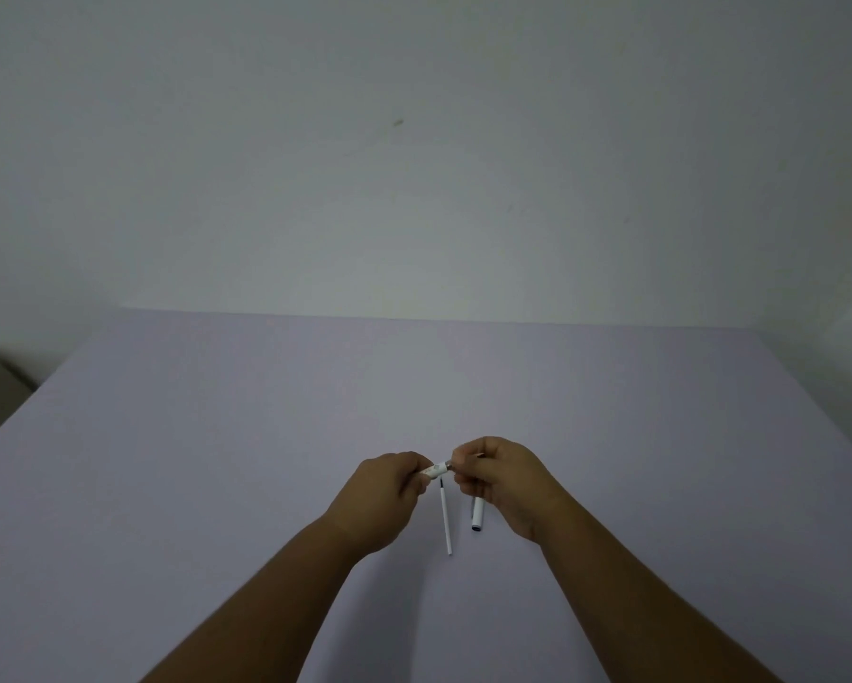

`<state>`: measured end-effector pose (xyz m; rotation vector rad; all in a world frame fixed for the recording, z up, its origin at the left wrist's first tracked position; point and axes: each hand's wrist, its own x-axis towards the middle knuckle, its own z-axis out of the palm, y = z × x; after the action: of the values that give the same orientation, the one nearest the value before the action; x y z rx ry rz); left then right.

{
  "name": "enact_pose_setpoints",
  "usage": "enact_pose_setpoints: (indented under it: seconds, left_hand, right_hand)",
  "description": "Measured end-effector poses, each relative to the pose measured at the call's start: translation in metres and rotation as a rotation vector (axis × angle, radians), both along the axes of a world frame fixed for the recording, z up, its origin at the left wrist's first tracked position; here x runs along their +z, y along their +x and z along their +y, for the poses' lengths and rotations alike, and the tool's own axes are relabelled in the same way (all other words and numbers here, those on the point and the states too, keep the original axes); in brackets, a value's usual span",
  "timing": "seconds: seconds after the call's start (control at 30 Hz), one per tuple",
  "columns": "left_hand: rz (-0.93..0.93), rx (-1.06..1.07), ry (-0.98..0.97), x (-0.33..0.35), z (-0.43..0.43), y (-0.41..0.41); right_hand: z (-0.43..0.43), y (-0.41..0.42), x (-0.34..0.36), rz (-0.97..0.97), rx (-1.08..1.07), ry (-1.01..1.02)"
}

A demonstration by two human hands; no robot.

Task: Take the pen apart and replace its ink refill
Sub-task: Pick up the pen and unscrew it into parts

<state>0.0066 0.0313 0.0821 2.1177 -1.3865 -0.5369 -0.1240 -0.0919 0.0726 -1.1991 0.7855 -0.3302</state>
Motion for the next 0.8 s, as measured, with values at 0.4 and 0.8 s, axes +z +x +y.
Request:
enact_pose_setpoints:
  seconds: [0.4,0.8]
  left_hand:
    - [0.086,0.023,-0.017,0.003,-0.004,0.0]
    - [0.359,-0.016,0.059,0.003,-0.006,-0.003]
  right_hand:
    - [0.002,0.004,0.005,-0.173,-0.093,0.073]
    - [-0.009,0.006,0.012,-0.212,-0.175,0.07]
